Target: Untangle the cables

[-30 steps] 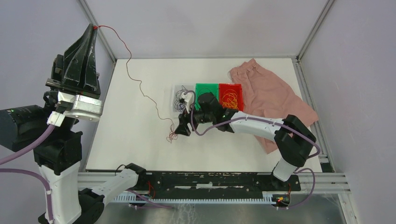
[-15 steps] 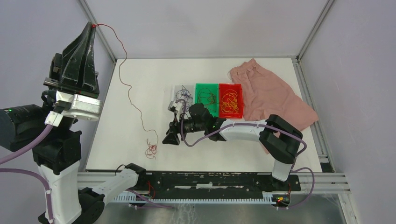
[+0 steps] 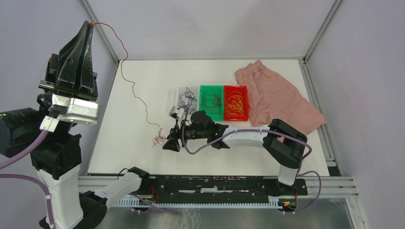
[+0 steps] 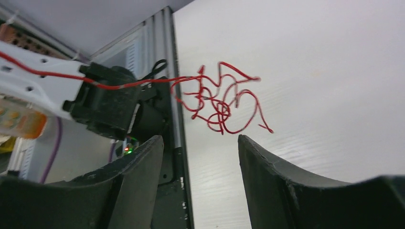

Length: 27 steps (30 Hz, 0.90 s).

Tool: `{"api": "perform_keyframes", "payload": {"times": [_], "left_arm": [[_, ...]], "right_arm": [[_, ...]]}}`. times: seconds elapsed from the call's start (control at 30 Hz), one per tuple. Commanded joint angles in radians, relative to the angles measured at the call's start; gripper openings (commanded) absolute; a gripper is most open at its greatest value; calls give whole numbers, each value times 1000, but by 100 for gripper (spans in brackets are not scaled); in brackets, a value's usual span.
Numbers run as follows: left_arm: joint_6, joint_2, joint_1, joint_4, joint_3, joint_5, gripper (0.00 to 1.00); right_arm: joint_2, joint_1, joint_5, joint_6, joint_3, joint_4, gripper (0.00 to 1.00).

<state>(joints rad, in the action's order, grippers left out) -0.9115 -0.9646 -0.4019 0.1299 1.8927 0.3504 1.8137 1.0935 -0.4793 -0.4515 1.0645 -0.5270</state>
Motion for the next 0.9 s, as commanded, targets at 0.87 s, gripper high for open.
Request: {"api": "perform_keyframes", "payload": {"times": [0.87], "left_arm": [[37, -31, -2, -8, 63, 22, 4]], "right_arm": [[56, 12, 110, -155, 13, -323, 62]]}}
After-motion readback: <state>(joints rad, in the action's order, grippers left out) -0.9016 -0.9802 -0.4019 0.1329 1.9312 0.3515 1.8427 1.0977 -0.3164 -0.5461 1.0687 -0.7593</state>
